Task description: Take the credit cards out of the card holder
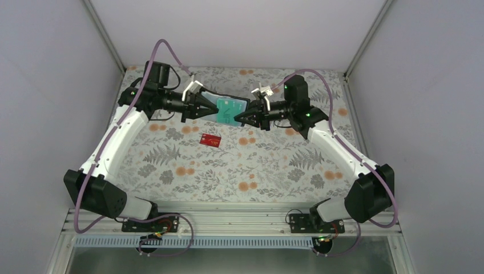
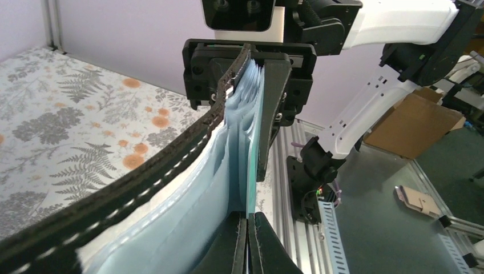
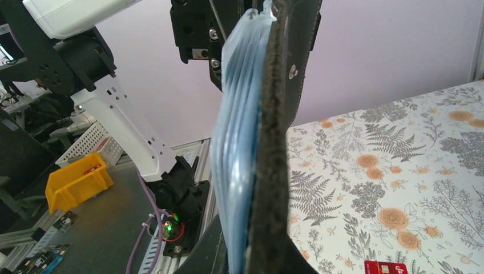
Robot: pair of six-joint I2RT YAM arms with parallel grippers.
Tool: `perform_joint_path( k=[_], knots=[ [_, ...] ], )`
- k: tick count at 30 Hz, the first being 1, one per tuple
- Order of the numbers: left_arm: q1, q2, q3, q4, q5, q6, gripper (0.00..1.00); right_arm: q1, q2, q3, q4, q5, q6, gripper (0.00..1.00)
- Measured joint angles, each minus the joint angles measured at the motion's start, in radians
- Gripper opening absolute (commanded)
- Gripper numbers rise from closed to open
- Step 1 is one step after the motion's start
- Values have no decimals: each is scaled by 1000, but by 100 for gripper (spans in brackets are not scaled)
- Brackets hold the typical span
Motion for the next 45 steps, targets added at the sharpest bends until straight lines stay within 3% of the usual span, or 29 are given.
perform_joint_path(
  k=[16,28,38,45],
  knots=[
    [19,4,0,-11,7,34,2,-24,-12,0,-10,12,1,4],
    [54,-3,0,19,-138,32,3,-96,-39,-19,-38,44,10,4],
    [68,-3,0,8,-323,61,2,-215,-60,-69,40,83,133,4],
    [66,33,-2,-48,-476,169,2,-229,-60,-77,61,94,166,4]
  ],
)
